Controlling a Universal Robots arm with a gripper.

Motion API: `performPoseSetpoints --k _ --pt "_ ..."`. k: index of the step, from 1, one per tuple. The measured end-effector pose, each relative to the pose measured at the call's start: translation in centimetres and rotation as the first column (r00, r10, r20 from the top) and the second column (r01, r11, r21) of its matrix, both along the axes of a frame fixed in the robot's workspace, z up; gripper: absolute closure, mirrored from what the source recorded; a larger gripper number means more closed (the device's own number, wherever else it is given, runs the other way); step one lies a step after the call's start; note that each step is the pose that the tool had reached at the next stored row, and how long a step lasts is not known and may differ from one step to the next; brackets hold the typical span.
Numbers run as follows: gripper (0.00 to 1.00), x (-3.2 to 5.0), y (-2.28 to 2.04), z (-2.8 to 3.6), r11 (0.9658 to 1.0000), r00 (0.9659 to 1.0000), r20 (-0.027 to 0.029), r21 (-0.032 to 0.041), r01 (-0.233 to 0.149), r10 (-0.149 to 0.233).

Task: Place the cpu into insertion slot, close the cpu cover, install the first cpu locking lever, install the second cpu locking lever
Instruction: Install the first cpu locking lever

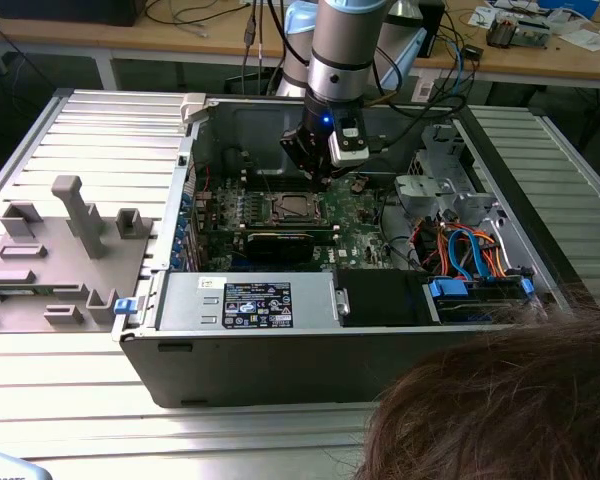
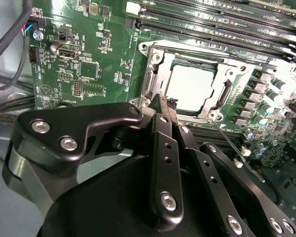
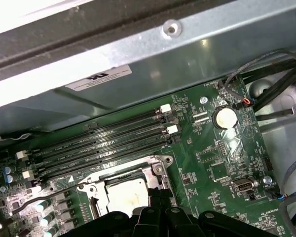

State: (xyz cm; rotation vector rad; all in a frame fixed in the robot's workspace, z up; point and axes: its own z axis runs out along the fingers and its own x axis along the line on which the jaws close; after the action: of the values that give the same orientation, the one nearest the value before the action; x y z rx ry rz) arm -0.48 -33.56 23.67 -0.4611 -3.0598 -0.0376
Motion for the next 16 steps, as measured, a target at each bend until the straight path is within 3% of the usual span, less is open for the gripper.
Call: performPoseSetpoints --k 16 --pt "0.89 0.00 0.00 0.00 0.9978 0.9978 0.0000 0.0000 -0.066 0.066"
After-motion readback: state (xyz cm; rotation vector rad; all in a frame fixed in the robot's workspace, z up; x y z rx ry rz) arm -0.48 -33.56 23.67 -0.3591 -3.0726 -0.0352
